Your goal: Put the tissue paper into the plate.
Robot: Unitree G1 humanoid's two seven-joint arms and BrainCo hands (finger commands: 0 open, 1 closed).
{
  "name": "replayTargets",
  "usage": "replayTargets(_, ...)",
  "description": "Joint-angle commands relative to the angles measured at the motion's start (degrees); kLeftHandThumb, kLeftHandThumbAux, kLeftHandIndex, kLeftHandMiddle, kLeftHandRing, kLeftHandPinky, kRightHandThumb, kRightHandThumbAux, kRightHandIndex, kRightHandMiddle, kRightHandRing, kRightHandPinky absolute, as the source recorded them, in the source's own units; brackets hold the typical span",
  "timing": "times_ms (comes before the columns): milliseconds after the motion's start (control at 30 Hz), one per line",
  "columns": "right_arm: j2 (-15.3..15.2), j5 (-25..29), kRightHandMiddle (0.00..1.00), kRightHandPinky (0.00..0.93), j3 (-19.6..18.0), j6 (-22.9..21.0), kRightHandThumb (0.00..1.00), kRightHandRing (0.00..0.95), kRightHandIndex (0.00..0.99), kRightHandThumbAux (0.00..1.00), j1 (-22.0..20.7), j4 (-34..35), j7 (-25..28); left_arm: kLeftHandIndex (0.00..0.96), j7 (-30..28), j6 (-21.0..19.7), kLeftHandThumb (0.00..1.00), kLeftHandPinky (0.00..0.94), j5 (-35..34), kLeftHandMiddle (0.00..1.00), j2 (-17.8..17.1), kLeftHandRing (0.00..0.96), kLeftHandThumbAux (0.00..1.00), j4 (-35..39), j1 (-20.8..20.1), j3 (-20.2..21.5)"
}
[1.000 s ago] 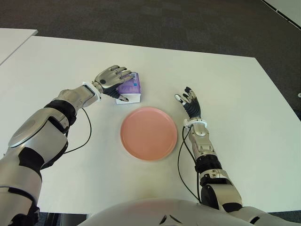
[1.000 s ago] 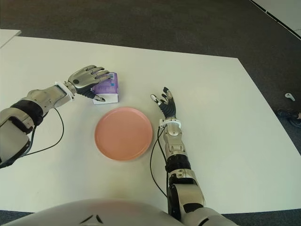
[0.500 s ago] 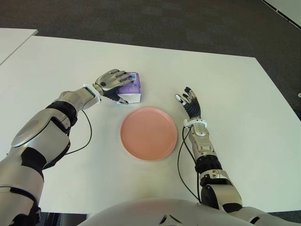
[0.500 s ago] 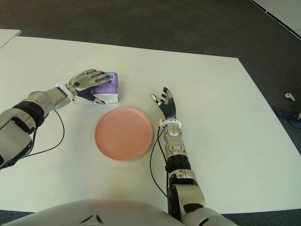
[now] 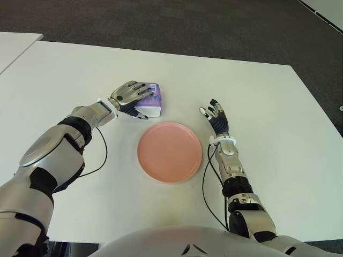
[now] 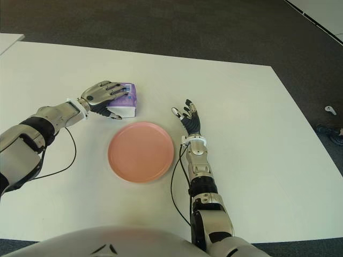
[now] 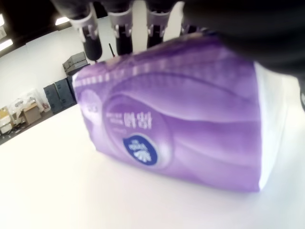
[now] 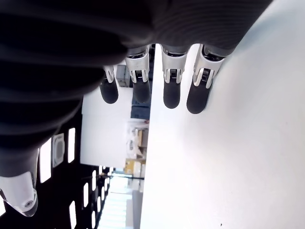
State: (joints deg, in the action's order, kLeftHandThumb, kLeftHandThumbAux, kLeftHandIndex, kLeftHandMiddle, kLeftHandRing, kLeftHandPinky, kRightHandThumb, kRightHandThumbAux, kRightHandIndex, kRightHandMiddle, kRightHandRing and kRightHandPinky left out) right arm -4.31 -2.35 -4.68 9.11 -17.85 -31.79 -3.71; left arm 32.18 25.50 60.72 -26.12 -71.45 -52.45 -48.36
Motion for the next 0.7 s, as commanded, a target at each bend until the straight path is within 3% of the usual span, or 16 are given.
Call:
replayTargets(33, 0.3, 0.2, 0.102, 0.134, 0.3, -3.1, 0.166, 0.095, 0.095, 0.578, 2.8, -1.9, 0.4, 0.000, -1.3, 0.0, 0.038, 0.000, 0.5, 0.000, 1.2, 0.000, 0.251, -1.4, 2.4, -1.3)
replayTargets(700, 0.3, 0.3, 0.102, 0.132, 0.4, -3.2, 0.166, 0.094, 0.099, 0.576, 2.6, -1.8, 0.5, 0.000, -1.7, -2.0, 0.056, 0.000, 0.1, 0.000, 3.4, 0.000, 0.272, -3.6, 3.5, -1.8)
